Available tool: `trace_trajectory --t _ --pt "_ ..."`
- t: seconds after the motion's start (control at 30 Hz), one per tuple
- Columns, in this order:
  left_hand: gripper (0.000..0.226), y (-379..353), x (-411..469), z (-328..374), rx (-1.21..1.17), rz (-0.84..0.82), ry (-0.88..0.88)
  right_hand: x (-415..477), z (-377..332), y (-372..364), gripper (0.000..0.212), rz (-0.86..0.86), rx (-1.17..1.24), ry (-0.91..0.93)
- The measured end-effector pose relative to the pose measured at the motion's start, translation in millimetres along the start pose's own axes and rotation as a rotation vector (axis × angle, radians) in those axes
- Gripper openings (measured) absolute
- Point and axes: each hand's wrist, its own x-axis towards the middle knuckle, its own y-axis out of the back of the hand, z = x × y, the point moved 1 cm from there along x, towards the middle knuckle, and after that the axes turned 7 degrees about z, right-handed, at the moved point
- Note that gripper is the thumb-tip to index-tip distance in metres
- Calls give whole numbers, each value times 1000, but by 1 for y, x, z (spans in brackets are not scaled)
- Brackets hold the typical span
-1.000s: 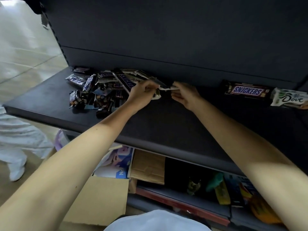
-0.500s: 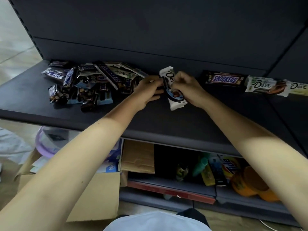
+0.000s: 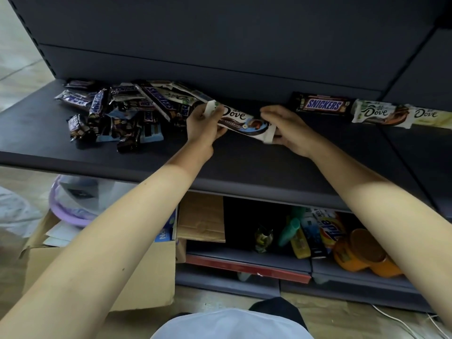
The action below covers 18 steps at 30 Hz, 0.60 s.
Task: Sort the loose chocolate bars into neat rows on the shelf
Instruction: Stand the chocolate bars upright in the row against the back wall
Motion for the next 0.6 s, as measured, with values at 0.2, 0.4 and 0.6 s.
trace_trajectory --t 0.2,0.4,0.6 --pt "13 -9 -9 -5 -77 -2 28 -6 10 7 20 112 106 -19" --pt "7 -30 -18 -13 -34 -68 -18 -11 15 26 17 250 118 64" --pt "12 -68 -26 -22 15 -89 -61 -21 18 64 10 307 120 71"
